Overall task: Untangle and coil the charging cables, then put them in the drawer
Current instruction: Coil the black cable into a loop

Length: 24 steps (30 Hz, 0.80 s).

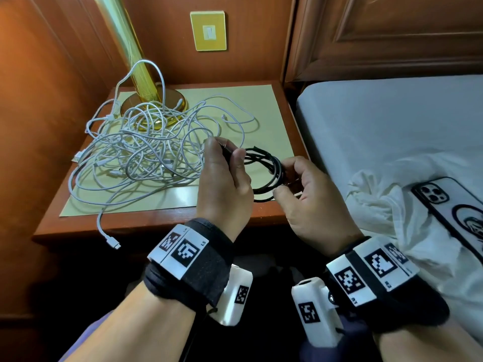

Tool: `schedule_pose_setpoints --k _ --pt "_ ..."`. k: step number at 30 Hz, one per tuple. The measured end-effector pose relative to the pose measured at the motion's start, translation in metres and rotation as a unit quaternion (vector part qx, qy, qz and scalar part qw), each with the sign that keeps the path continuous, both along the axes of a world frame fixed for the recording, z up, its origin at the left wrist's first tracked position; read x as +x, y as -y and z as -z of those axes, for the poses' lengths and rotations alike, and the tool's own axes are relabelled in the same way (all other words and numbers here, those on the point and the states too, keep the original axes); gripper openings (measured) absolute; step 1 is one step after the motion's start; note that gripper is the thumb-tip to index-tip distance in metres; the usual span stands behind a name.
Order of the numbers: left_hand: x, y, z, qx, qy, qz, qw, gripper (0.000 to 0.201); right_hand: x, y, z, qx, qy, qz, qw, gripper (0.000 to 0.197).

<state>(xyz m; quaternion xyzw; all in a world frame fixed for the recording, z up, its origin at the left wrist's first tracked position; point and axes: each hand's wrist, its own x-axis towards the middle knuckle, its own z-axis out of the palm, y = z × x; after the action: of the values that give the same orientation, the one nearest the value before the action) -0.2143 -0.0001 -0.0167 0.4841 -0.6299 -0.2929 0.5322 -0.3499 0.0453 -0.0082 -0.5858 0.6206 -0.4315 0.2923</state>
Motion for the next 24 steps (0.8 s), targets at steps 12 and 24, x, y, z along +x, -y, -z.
schedule_pose_setpoints --k 12,24 --pt "0.008 0.002 -0.01 0.035 -0.071 0.059 0.995 0.035 -0.016 0.007 0.004 0.021 0.005 0.06 0.998 0.015" --pt "-0.004 -0.002 0.006 -0.016 0.024 0.089 0.996 0.012 -0.003 0.005 0.005 0.001 0.243 0.039 0.969 0.008"
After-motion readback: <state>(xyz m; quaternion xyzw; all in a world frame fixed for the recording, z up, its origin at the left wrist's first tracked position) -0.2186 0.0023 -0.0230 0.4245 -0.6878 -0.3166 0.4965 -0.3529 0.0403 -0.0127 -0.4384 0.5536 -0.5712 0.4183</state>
